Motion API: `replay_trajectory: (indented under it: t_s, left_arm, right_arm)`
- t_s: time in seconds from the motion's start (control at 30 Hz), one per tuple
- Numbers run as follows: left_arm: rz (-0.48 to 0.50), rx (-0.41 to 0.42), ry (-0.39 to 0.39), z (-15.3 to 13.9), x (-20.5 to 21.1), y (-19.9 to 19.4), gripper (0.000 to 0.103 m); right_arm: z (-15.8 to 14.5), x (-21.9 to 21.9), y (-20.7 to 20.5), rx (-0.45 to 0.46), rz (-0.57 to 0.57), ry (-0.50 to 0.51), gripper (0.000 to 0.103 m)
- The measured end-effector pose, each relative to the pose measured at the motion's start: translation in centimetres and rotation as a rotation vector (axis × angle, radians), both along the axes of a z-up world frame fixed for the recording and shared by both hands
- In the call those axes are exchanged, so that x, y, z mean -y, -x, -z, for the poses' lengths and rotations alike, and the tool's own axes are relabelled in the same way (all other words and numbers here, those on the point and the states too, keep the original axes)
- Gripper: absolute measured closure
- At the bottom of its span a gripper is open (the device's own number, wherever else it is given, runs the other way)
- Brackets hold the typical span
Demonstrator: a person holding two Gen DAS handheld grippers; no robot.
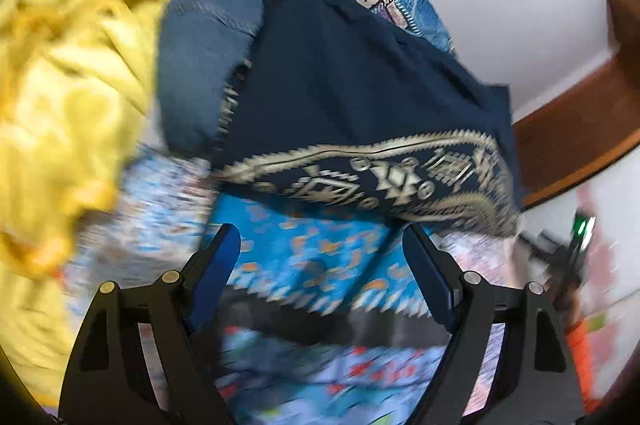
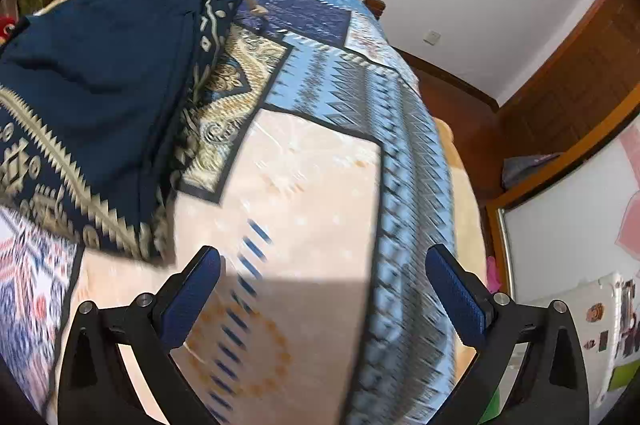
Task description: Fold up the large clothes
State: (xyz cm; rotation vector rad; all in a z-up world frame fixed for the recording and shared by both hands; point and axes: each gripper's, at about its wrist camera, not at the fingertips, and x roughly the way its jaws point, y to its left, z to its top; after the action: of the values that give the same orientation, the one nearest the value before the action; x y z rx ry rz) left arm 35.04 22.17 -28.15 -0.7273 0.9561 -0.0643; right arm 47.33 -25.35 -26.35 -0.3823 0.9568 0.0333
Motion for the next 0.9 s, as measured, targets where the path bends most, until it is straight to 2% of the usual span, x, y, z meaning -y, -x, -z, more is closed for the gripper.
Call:
replay_trajectory:
  t_s: [0.1, 0.17, 0.23, 0.33, 0.4, 0.5, 0.6, 0.67, 0.77, 0.9]
  left_arm:
    - [-0.018, 0.007, 0.119, 1.2, 0.1, -1.2, 0.019]
    - [-0.033, 0.017, 0.183, 2.1, 0.0, -2.2, 0.019]
    - [-0.046, 0.016, 0.230, 3.0, -0.1, -3.3, 0.019]
    - [-0.072, 0.026, 0.251, 4.1, -0.2, -5.1, 0.022]
    - [-0.080, 0.040, 0.244, 4.1, -0.3, -6.1, 0.023]
    - [-0.086, 0.044, 0.192, 3.2, 0.4, -7.1, 0.024]
    - [-0.063, 0.084, 0.127, 1.2, 1.5, -6.8, 0.028]
    - [-0.046, 0.145, 0.093, -0.4, 2.0, -6.4, 0.031]
    - [-0.049, 0.189, 0.043, -2.0, 2.1, -6.5, 0.031]
    - [-0.080, 0.159, 0.024, -0.5, 1.1, -8.4, 0.031]
  right_arm:
    - [-2.1, 0.5, 0.9, 0.034, -0.013, -0.075, 0.002]
    - [-3.8, 0.2, 1.1, 0.040, -0.030, -0.174, 0.001]
    - [-5.1, -0.5, 1.1, 0.039, -0.053, -0.272, 0.001]
    - [-6.1, -2.7, 0.8, 0.027, -0.087, -0.383, 0.001]
    - [-6.4, -4.6, 0.7, 0.008, -0.118, -0.445, 0.001]
    - [-6.2, -7.5, 0.5, -0.027, -0.165, -0.511, 0.001]
    - [-6.0, -9.7, -0.2, -0.055, -0.208, -0.558, 0.001]
    - [-5.8, -10.9, -0.6, -0.063, -0.225, -0.580, 0.001]
    - [-5.6, -12.6, -1.3, -0.068, -0.241, -0.602, 0.001]
    - [-5.4, -14.9, -1.9, -0.072, -0.263, -0.609, 0.001]
